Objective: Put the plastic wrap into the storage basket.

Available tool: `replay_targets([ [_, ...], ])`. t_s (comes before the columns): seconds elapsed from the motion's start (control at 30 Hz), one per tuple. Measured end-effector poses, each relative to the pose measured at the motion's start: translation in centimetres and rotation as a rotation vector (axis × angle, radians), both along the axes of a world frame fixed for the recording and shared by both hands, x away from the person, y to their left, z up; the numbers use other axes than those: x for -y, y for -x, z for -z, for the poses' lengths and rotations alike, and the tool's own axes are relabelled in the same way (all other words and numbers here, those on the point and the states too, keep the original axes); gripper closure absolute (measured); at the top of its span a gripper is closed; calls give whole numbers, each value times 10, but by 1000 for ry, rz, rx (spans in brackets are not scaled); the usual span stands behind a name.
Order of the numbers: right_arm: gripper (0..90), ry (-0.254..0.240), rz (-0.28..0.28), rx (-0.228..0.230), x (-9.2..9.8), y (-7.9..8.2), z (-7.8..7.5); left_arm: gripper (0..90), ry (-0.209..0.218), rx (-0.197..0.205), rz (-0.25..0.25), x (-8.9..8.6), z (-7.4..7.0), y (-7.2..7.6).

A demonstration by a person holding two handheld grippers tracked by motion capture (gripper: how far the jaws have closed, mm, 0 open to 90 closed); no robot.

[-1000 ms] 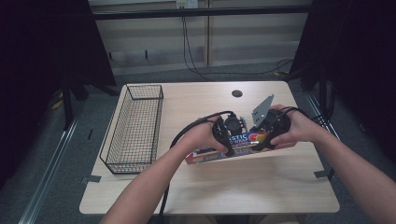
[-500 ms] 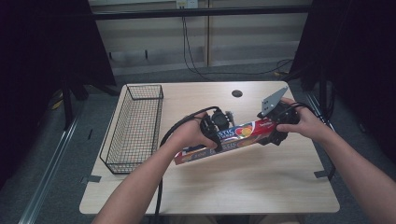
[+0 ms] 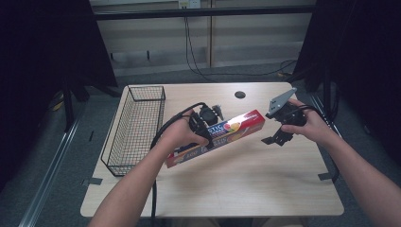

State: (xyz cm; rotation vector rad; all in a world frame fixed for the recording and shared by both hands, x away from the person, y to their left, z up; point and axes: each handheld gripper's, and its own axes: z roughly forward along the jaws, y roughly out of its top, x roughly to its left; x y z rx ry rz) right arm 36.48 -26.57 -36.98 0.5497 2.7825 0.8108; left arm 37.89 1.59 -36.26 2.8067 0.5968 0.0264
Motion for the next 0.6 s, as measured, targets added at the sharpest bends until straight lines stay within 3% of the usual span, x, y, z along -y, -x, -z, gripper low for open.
replay_targets([
  [0.33,12,16,-3,9,-5,5,5,434,-13,5,-77,-15,-4,-8],
  [0.6,13,12,15,14,-4,8,4,435,-16,-2,-180,-33,-7,-17],
])
